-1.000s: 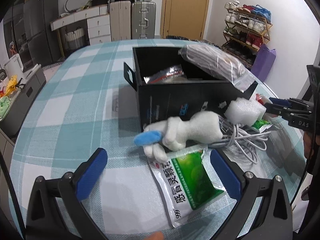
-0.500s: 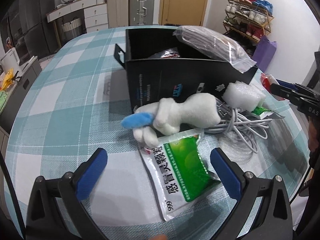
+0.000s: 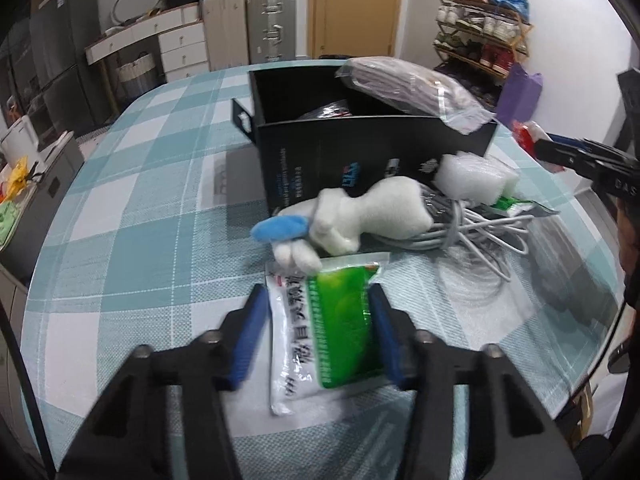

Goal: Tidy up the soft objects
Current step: 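Close the left tool on the green-and-white medicine sachet, then carry both packets up and over the black box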

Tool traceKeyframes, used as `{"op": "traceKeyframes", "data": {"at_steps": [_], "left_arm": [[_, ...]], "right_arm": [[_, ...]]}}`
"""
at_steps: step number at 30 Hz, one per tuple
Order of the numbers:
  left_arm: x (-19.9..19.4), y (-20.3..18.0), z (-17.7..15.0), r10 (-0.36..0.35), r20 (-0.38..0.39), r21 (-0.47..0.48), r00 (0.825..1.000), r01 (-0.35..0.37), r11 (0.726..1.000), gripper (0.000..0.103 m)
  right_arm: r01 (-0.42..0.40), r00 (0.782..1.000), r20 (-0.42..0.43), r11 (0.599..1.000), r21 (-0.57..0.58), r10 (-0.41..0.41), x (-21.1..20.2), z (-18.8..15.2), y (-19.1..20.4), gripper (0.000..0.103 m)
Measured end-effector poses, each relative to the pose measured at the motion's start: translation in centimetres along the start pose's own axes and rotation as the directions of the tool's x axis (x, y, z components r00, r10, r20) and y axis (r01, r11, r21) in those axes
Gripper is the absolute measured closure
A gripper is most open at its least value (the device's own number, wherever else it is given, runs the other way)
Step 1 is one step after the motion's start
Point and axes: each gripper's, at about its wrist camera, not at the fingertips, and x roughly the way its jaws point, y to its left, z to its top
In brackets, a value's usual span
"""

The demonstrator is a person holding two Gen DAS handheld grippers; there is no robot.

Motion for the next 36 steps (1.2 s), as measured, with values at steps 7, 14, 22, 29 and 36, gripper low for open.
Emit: {"op": "traceKeyframes", "data": {"at_steps": [7, 14, 22, 29, 36], "left_arm": [[-0.9, -0.5, -0.3, -0.043, 0.017, 0.006, 0.999, 0.043, 0.999, 0.075], [-1.8, -1.4, -0.3, -0.096, 0.037, 0.006, 0.995, 0.096, 0.995, 0.076], [-3.3, -1.6, 0.5, -0.104, 0.09, 0.008, 0.99, 0.103, 0.995, 0.076], [-4.2, -0.4, 1.3, -0.108, 0.134, -0.018, 0.985, 0.111, 0.994, 0.076], [-4.7, 0.2, 2.6, -0.105, 0.168, -0.027, 0.98, 0.111, 0.993, 0.076]], "right_arm": [[-0.005, 0.999, 0.032, 1.0, 0.002, 0.005, -1.2, 0.2, 0.1, 0.059], [-0.014, 0.998, 0.055, 1.0, 0.0, 0.014, -2.0, 0.5, 0.4, 0.059], [-0.033, 0.996, 0.083, 0.999, -0.016, 0.034, -2.7, 0.7, 1.2, 0.059], [-0.036, 0.994, 0.107, 0.999, -0.021, 0.038, -3.3, 1.1, 1.7, 0.059], [-0.036, 0.989, 0.146, 0.999, -0.007, 0.036, -3.5, 1.9, 2.3, 0.059]]}}
